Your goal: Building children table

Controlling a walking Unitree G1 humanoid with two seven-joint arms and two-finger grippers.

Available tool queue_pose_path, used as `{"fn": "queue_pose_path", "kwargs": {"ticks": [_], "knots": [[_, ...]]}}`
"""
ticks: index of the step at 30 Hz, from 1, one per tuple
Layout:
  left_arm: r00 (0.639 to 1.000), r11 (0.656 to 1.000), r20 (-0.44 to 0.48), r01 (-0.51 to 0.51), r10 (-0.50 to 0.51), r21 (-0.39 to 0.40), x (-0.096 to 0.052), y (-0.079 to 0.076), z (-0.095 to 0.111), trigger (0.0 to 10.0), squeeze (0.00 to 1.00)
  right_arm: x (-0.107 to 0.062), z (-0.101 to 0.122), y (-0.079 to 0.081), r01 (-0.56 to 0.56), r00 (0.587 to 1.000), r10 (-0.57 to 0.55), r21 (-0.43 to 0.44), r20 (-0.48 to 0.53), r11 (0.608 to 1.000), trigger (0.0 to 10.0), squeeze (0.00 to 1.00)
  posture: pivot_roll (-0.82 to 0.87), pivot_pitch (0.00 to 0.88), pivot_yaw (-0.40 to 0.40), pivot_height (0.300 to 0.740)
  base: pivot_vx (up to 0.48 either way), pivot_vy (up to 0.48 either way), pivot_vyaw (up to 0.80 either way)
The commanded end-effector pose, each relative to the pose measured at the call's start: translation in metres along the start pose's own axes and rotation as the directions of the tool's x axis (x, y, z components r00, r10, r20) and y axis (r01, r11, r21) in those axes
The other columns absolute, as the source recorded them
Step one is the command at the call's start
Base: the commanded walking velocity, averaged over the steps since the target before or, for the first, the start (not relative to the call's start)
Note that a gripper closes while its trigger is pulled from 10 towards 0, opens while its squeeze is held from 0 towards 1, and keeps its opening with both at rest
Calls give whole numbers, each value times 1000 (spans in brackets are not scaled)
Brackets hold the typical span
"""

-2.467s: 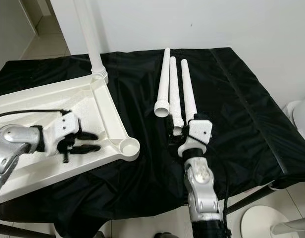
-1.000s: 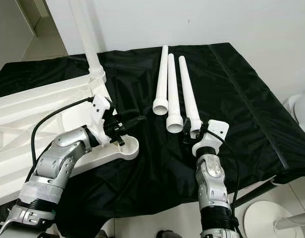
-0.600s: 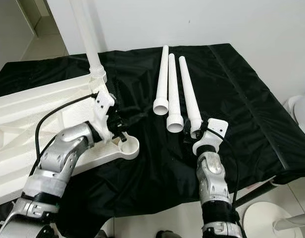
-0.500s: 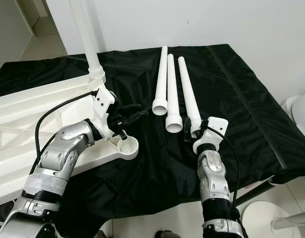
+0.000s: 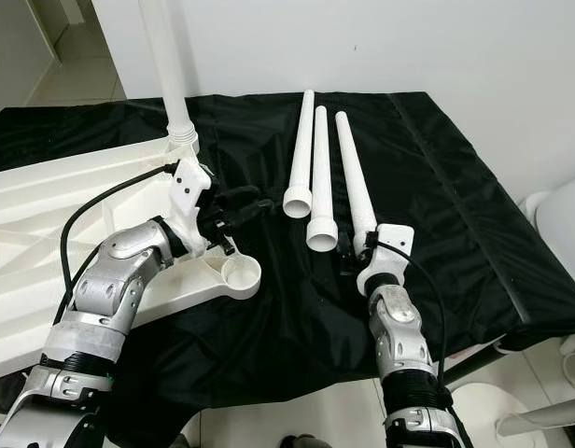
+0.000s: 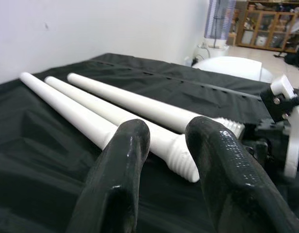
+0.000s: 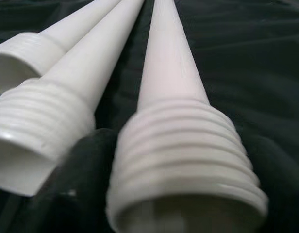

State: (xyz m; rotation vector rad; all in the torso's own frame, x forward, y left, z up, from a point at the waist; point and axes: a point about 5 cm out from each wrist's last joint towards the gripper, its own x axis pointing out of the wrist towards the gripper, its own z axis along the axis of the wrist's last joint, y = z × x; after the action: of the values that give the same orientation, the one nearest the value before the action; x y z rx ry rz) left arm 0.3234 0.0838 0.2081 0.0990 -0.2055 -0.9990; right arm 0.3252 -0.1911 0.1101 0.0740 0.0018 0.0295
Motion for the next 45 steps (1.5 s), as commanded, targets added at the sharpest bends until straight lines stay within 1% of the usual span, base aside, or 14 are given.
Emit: {"fn": "queue_pose_path", "kwargs": {"ticks": [1,13,15,20,21,24,30,34,35,38,39,40,41,45], "knots": [[973,973,-4,-230,230,7,-1,12,-1,10000,0,1,-5,1,-2,1000,2,10,-30,1000,0,0,8,80,-49,740,0,0,0],[978,978,28,-207,206,23,-5,8,9,10000,0,-2,-7,-14,62,997,-63,-3,-42,998,0,0,54,117,-70,740,0,0,0],[979,978,20,-205,204,28,-7,5,7,10000,0,-4,-8,-18,99,994,-100,-27,-38,995,10000,0,66,125,-73,740,0,0,0],[982,982,8,-187,187,-4,-9,2,5,10000,0,-7,-10,-25,160,987,-162,-52,-26,986,10000,0,68,130,-66,740,0,0,0],[986,985,9,-168,168,-38,-9,1,4,10000,1000,-7,-7,-26,171,985,-171,-59,-5,984,10000,0,53,135,-55,740,0,0,0],[990,988,8,-138,139,-71,-7,0,2,10000,1000,-7,-3,-25,161,987,-160,-61,19,985,10000,0,43,127,-49,740,0,0,0],[991,991,-2,-130,130,-33,-3,0,4,10000,1000,-10,6,-18,97,992,-94,-27,85,995,10000,0,32,116,-44,740,0,0,0],[993,991,15,-119,120,-69,0,1,7,10000,1000,-13,22,-16,84,976,-80,-8,201,996,10000,0,21,109,-36,740,0,0,0],[991,988,24,-127,130,-93,2,4,10,10000,1000,-12,34,-13,61,964,-53,-20,261,998,10000,0,3,93,-27,740,0,0,0],[992,985,25,-121,125,-126,3,6,11,10000,1000,-13,42,-7,36,949,-22,-38,314,999,10000,0,-5,76,-24,740,0,0,0],[993,982,20,-111,115,-150,4,7,11,10000,702,-13,43,-4,17,946,-2,-43,323,999,10000,0,-5,72,-21,740,0,0,0],[994,980,16,-107,111,-166,5,7,11,10000,702,-13,44,-2,4,944,12,-45,330,999,10000,0,-5,72,-21,740,0,0,0],[995,976,10,-100,104,-192,7,6,12,10000,0,-14,45,2,-28,940,45,-56,337,998,0,0,-5,72,-21,740,0,0,0],[995,960,19,-89,97,-266,11,7,17,10000,0,-16,47,9,-58,932,90,-101,350,993,0,0,-9,62,-15,740,0,0,0]]}}
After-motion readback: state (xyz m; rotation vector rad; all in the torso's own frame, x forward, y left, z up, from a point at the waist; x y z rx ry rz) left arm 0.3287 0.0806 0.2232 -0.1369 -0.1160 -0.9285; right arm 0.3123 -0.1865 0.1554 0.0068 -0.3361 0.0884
